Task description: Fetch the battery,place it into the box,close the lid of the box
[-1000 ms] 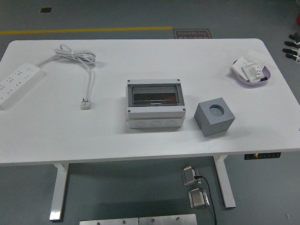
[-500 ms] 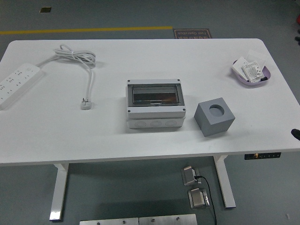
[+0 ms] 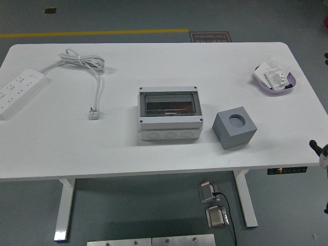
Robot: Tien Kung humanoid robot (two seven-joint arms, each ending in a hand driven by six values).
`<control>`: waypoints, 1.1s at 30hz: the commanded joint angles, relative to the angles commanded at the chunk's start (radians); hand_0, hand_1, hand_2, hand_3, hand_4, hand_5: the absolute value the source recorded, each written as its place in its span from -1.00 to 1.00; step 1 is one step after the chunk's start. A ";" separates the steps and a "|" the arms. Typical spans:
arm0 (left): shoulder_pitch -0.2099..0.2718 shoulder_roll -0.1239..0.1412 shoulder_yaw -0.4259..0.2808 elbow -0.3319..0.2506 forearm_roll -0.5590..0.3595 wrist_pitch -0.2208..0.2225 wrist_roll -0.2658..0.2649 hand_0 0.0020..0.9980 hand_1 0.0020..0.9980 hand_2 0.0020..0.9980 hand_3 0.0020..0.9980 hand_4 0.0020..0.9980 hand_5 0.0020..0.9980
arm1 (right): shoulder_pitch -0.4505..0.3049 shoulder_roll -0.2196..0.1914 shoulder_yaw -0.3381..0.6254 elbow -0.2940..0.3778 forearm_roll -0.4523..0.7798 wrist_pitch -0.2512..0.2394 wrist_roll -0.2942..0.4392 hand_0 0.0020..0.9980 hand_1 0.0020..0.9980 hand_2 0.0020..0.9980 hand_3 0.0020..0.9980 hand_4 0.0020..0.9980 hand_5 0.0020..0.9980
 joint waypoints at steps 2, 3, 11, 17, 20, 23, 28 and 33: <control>0.001 0.001 0.000 0.000 -0.002 0.001 0.001 0.22 0.27 0.21 0.26 0.53 -0.75 | -0.001 0.005 0.006 0.010 -0.002 0.031 -0.020 0.46 0.29 0.31 0.34 0.72 1.00; 0.001 0.002 0.000 0.000 -0.005 0.001 0.002 0.22 0.27 0.21 0.26 0.53 -0.75 | -0.001 0.008 0.009 0.017 0.003 0.058 0.003 0.46 0.29 0.31 0.34 0.72 1.00; 0.003 0.023 0.000 0.000 -0.028 0.008 0.009 0.21 0.27 0.21 0.26 0.53 -0.75 | 0.007 0.030 0.007 0.075 0.034 0.211 0.173 0.43 0.25 0.29 0.30 0.53 0.64; 0.004 0.032 0.007 0.000 -0.055 0.014 0.006 0.22 0.27 0.21 0.26 0.53 -0.74 | 0.008 0.048 0.007 0.080 0.028 0.206 0.192 0.41 0.26 0.29 0.31 0.56 0.62; 0.012 0.031 0.016 0.000 -0.072 0.015 0.009 0.22 0.27 0.21 0.26 0.53 -0.74 | 0.008 0.059 0.004 0.078 0.013 0.187 0.171 0.43 0.26 0.28 0.30 0.64 0.72; 0.023 0.029 0.025 0.000 -0.087 0.016 0.014 0.22 0.27 0.21 0.26 0.53 -0.74 | -0.001 0.070 -0.004 0.075 0.004 0.182 0.157 0.43 0.26 0.28 0.30 0.64 0.72; 0.041 0.035 0.045 0.000 -0.116 0.019 0.013 0.22 0.27 0.21 0.26 0.53 -0.74 | -0.030 0.075 -0.026 0.061 0.007 0.182 0.153 0.40 0.26 0.28 0.31 0.64 0.72; 0.062 0.029 0.057 0.000 -0.122 0.015 0.016 0.22 0.27 0.21 0.26 0.53 -0.74 | -0.032 0.073 -0.047 0.050 -0.006 0.186 0.149 0.37 0.26 0.28 0.31 0.64 0.74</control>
